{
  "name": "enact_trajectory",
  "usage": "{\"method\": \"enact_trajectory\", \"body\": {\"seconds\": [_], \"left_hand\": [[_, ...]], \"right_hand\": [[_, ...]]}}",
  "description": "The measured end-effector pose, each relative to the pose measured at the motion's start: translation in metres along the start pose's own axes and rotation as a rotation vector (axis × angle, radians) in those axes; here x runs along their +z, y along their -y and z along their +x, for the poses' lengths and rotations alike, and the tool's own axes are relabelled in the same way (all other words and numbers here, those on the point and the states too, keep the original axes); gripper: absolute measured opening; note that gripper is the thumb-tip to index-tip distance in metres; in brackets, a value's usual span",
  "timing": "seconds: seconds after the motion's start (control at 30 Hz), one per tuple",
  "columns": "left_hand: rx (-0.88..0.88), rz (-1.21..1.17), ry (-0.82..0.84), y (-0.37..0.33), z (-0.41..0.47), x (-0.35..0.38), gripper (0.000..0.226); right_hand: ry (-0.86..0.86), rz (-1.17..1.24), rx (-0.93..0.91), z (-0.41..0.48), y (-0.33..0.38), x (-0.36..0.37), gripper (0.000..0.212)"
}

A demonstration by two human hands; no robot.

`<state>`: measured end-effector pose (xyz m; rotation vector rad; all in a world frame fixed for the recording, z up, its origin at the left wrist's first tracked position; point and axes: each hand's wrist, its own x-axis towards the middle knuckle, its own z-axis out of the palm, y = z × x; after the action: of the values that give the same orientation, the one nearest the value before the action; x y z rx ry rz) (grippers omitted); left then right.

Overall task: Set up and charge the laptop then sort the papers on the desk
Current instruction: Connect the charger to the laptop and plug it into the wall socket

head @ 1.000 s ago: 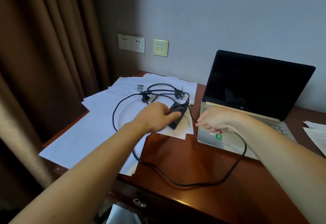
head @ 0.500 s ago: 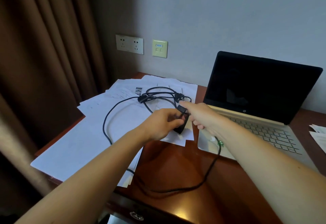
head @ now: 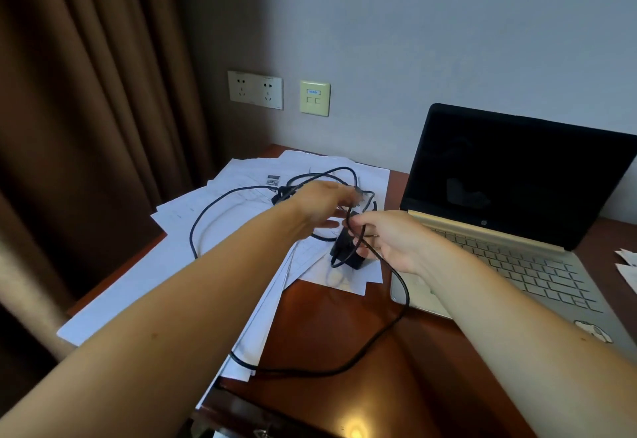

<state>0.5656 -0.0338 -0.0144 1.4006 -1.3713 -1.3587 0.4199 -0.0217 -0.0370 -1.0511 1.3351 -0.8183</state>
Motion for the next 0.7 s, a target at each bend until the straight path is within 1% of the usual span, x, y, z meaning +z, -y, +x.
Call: {"method": "enact_trajectory", "body": {"seconds": [0.07, 0.17, 0.23, 0.3, 0.33, 0.37, 0.4, 0.43, 0.47, 0.5, 0.53, 0.57, 0.6, 0.63, 0.67, 0.7], "left_hand": [[0.036, -0.097, -0.056, -0.009, 0.002, 0.001, 0.015], [0.174, -0.261, -0.244, -0.021, 0.006, -0.015, 0.01], [0.27, -0.376, -0.4, -0.025, 0.011, -0.032, 0.013], [0.293, -0.378, -0.454, -0.022, 0.012, -0.043, 0.019], [0.284, -0.291, -0.44, -0.018, 0.01, -0.044, 0.023], [0.267, -0.127, -0.422, -0.012, 0.007, -0.041, 0.029], [0.255, 0.077, -0.424, -0.004, 0.005, -0.036, 0.033], [0.268, 0.29, -0.463, 0.004, 0.002, -0.03, 0.035], [0.317, 0.485, -0.542, 0.012, -0.002, -0.024, 0.032], [0.403, 0.661, -0.638, 0.016, -0.009, -0.018, 0.027], [0.513, 0.813, -0.692, 0.018, -0.015, -0.013, 0.024], [0.624, 0.946, -0.652, 0.019, -0.018, -0.009, 0.024], [0.715, 1.054, -0.506, 0.02, -0.018, -0.006, 0.027], [0.747, 1.138, -0.284, 0.019, -0.017, -0.003, 0.031], [0.701, 1.211, -0.071, 0.017, -0.017, 0.0, 0.035], [0.614, 1.276, 0.076, 0.013, -0.018, 0.003, 0.037]], "right_hand": [[-0.009, -0.028, -0.002, -0.002, 0.0, -0.003, 0.011], [-0.007, -0.139, 0.011, -0.009, -0.001, -0.009, 0.017], [0.009, -0.15, 0.029, -0.014, -0.001, -0.012, 0.018], [0.014, -0.121, 0.039, -0.016, -0.002, -0.013, 0.019], [0.01, -0.084, 0.04, -0.015, -0.003, -0.012, 0.02], [0.001, -0.025, 0.041, -0.013, -0.005, -0.01, 0.02], [-0.014, 0.049, 0.046, -0.011, -0.007, -0.009, 0.02], [-0.03, 0.119, 0.052, -0.009, -0.009, -0.006, 0.021], [-0.049, 0.17, 0.052, -0.008, -0.01, -0.005, 0.021], [-0.068, 0.201, 0.047, -0.007, -0.011, -0.003, 0.022], [-0.082, 0.22, 0.042, -0.006, -0.01, -0.001, 0.023], [-0.093, 0.233, 0.038, -0.006, -0.01, 0.001, 0.024], [-0.097, 0.239, 0.035, -0.007, -0.009, 0.002, 0.024], [-0.096, 0.239, 0.03, -0.009, -0.008, 0.002, 0.025], [-0.095, 0.235, 0.024, -0.01, -0.007, 0.002, 0.025], [-0.095, 0.232, 0.021, -0.012, -0.007, 0.001, 0.025]]}}
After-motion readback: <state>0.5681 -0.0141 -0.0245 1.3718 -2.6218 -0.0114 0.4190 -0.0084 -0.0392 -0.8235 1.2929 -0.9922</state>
